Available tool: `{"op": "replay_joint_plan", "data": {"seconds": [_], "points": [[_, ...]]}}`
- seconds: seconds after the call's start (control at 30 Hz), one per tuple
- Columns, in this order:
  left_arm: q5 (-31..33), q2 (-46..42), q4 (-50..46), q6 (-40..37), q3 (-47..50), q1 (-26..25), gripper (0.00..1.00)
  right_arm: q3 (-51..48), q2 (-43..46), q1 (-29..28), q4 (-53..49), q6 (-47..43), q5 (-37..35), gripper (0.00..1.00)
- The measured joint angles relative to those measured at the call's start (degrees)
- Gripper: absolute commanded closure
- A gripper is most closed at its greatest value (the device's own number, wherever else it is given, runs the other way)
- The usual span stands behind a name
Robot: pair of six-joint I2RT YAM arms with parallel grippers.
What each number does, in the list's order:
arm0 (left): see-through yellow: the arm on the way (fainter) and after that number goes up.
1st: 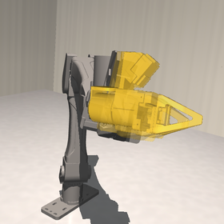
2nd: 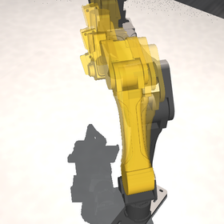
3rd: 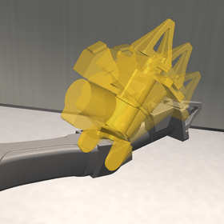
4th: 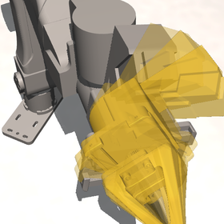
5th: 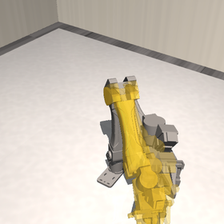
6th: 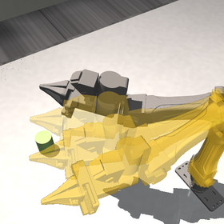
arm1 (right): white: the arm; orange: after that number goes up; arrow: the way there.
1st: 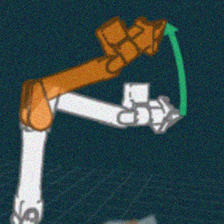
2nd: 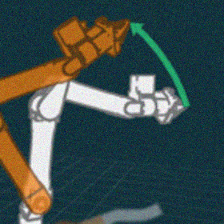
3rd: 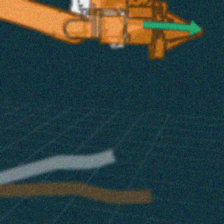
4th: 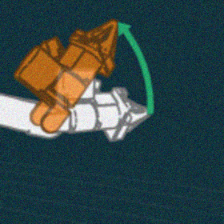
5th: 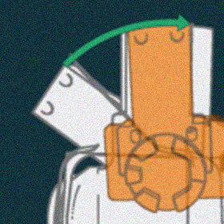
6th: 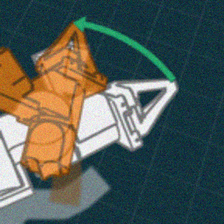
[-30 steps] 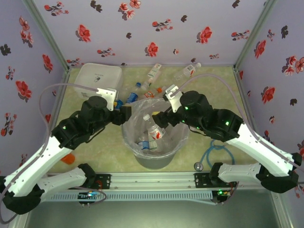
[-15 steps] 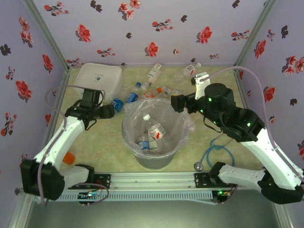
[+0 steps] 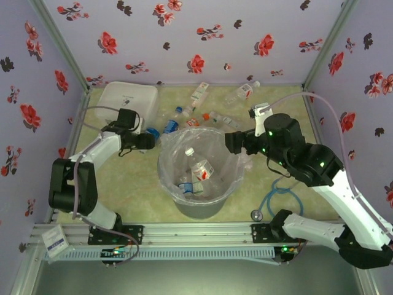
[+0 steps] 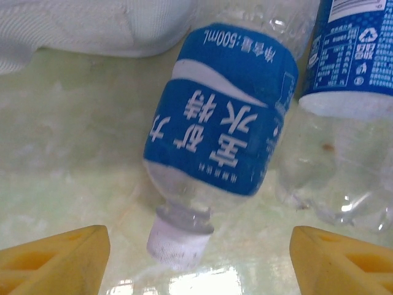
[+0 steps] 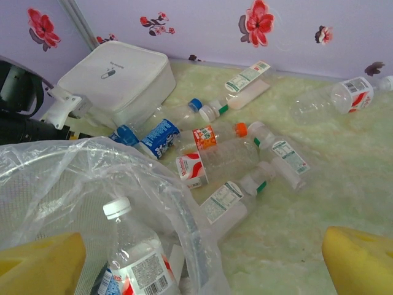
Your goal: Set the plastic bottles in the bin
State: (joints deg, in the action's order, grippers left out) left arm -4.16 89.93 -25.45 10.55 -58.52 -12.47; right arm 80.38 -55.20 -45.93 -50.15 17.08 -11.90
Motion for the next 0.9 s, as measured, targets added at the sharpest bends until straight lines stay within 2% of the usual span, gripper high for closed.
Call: {"op": "replay_joint_plan", "data": {"seconds": [0.13,0.4,0.53,0.7,0.9], "points": [[-0.42,3.54,1.27,-1.05,-2.10,0.00,0.20,-0.61,2.73,0.61,-0.83,0.00,0.09,0.01],[-0.79,11.26,1.88,-3.26,-6.34,0.00,0.30,-3.32,4.96,0.68,-1.42,-0.02,-0.39,0.01],[-1.07,12.13,1.86,-4.13,-7.43,0.00,0.40,-6.23,5.57,0.70,-0.90,0.09,-0.85,0.01],[-1.05,12.24,1.88,-5.11,-7.56,-0.13,0.50,-12.61,10.69,0.98,2.73,1.77,-0.70,0.01],[-1.31,11.32,1.27,-5.18,-7.30,-0.33,0.58,-13.05,13.16,1.22,5.25,3.15,0.09,0.01]]}}
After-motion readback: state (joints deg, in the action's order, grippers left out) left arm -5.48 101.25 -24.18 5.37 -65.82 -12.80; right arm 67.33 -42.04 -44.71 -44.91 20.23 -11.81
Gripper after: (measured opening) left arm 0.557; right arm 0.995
